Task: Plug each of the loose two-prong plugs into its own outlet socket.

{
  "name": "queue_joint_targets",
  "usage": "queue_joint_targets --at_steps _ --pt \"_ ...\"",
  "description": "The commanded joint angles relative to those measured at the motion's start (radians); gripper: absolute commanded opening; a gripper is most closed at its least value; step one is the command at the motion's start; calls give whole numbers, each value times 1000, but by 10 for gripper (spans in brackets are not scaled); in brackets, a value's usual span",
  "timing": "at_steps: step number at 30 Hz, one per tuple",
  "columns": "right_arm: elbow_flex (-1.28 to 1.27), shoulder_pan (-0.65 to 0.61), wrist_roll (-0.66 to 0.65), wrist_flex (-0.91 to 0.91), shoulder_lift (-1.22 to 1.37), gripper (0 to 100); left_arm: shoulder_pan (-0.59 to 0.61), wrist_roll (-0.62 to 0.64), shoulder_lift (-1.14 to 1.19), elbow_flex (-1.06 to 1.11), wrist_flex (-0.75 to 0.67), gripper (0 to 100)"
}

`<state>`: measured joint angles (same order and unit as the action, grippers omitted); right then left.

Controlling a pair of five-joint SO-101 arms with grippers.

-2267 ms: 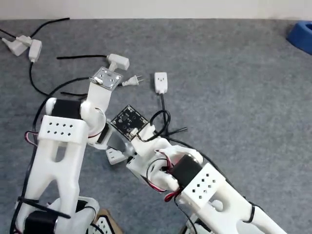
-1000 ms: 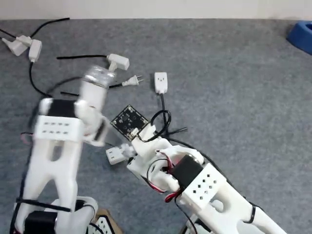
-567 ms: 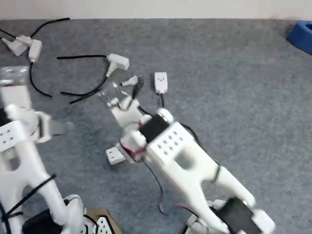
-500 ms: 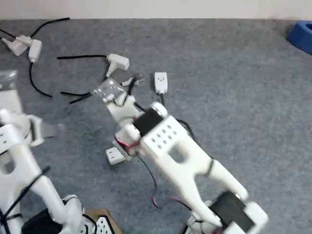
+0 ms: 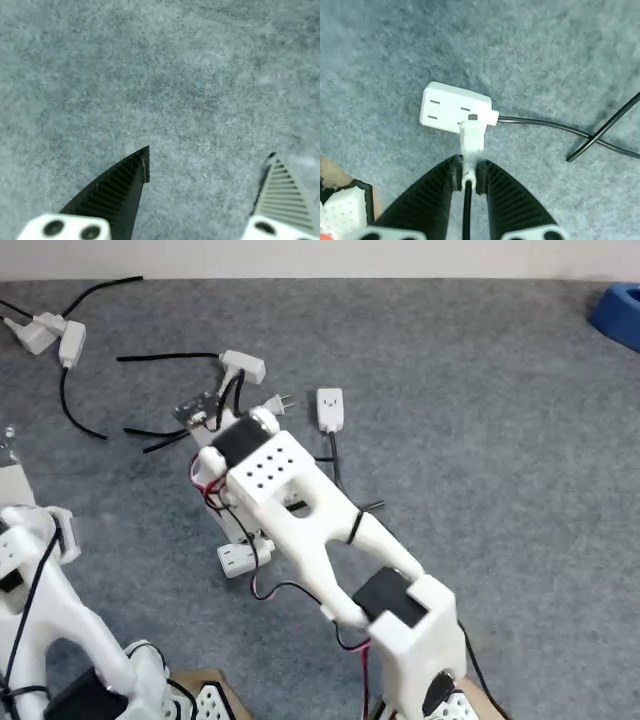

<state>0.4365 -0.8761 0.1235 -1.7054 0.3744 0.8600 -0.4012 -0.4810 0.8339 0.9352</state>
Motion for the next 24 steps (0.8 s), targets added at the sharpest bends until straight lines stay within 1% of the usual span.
queue_joint_targets --at_steps 1,7,16,24 --pt "104 5 11 -38 18 6 12 -5 -4 42 -63 348" --pt "119 5 44 -42 61 6 13 -5 -4 47 -72 348" --pt "114 4 46 -42 65 6 13 -5 -4 47 -72 348" --pt "113 -54 69 -53 67 6 15 -5 -4 45 -72 348"
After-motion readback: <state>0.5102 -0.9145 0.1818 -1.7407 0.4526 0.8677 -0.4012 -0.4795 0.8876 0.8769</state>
